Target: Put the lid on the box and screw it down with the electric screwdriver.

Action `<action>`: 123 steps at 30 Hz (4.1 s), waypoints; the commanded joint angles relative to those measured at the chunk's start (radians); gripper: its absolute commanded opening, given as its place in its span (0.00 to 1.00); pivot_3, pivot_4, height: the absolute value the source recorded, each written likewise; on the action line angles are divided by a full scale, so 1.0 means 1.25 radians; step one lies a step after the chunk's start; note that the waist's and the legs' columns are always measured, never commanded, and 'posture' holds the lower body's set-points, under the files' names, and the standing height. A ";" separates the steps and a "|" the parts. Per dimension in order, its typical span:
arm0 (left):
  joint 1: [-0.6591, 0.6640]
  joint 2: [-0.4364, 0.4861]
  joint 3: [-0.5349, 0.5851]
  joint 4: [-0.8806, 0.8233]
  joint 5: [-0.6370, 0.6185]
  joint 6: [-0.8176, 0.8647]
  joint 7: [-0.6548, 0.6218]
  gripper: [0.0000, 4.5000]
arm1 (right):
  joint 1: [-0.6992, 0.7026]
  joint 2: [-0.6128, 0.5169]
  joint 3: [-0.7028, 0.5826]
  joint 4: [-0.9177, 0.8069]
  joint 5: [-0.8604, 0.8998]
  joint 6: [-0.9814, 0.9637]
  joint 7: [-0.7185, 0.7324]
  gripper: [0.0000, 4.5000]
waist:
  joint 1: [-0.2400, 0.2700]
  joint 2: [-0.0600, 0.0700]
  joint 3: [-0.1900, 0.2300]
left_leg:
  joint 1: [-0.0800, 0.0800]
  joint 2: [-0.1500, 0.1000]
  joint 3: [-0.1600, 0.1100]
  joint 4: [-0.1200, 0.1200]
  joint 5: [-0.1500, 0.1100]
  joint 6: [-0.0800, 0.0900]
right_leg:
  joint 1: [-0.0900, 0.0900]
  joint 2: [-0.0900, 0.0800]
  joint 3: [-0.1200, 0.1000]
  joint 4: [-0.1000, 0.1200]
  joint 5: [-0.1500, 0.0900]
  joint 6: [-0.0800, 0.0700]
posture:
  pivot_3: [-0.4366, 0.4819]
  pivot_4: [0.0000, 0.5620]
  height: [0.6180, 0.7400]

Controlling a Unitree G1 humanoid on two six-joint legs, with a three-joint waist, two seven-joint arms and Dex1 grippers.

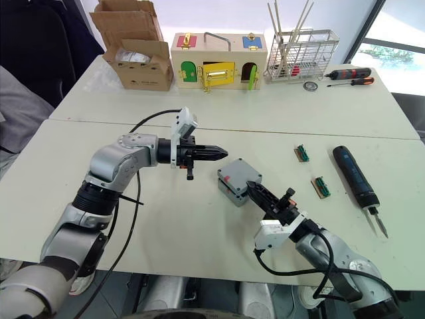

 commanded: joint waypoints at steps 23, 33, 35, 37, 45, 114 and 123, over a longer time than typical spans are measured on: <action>0.023 -0.036 -0.060 0.001 0.071 -0.051 -0.035 0.01 | -0.020 -0.035 0.043 0.103 -0.085 -0.035 -0.078 0.02 | 0.000 0.000 0.000 | 0.010 0.000 0.000 0.000 -0.003 0.006 | 0.011 0.000 0.000 -0.002 0.000 0.000 | 0.48 0.27 0.92; 0.036 -0.031 -0.082 0.008 0.104 -0.073 -0.046 0.01 | -0.013 -0.039 0.067 0.109 -0.088 -0.038 -0.082 0.02 | 0.000 0.000 -0.001 | 0.013 0.000 0.000 -0.001 -0.004 0.007 | 0.014 0.000 0.000 -0.002 -0.001 -0.001 | 0.48 0.27 0.92; 0.039 -0.031 -0.085 0.007 0.110 -0.075 -0.049 0.01 | -0.005 -0.043 0.066 0.108 -0.089 -0.037 -0.087 0.02 | 0.000 0.000 -0.001 | 0.013 0.000 0.000 -0.001 -0.004 0.007 | 0.014 0.000 0.000 -0.002 -0.001 -0.001 | 0.48 0.27 0.92; 0.042 -0.032 -0.088 0.007 0.116 -0.080 -0.051 0.01 | 0.007 -0.046 0.064 0.104 -0.088 -0.035 -0.090 0.02 | 0.000 0.000 -0.001 | 0.013 0.000 0.000 -0.001 -0.004 0.007 | 0.014 0.000 0.000 -0.002 -0.001 -0.001 | 0.48 0.27 0.92; 0.054 -0.031 -0.134 0.016 0.163 -0.088 -0.053 0.00 | 0.021 -0.049 0.070 0.104 -0.084 -0.024 -0.090 0.13 | 0.002 0.000 -0.003 | 0.013 0.000 -0.001 -0.001 -0.005 0.008 | 0.015 0.000 0.000 -0.003 -0.001 -0.001 | 0.48 0.27 0.92; 0.171 -0.093 -0.019 0.048 0.134 -0.130 0.128 0.00 | 0.074 0.155 -0.086 -0.259 1.039 0.825 0.450 0.00 | -0.002 0.003 -0.016 | 0.012 -0.001 -0.004 -0.005 -0.011 0.012 | 0.014 -0.010 -0.001 -0.011 -0.007 -0.008 | 0.48 0.27 0.92; 0.250 -0.082 -0.053 -0.102 0.124 -0.064 0.138 0.00 | -0.045 0.196 -0.069 -0.139 0.983 0.797 0.432 0.00 | -0.004 0.004 -0.015 | 0.011 -0.001 -0.003 -0.008 -0.010 0.010 | 0.012 -0.010 0.000 -0.012 -0.007 -0.008 | 0.48 0.27 0.92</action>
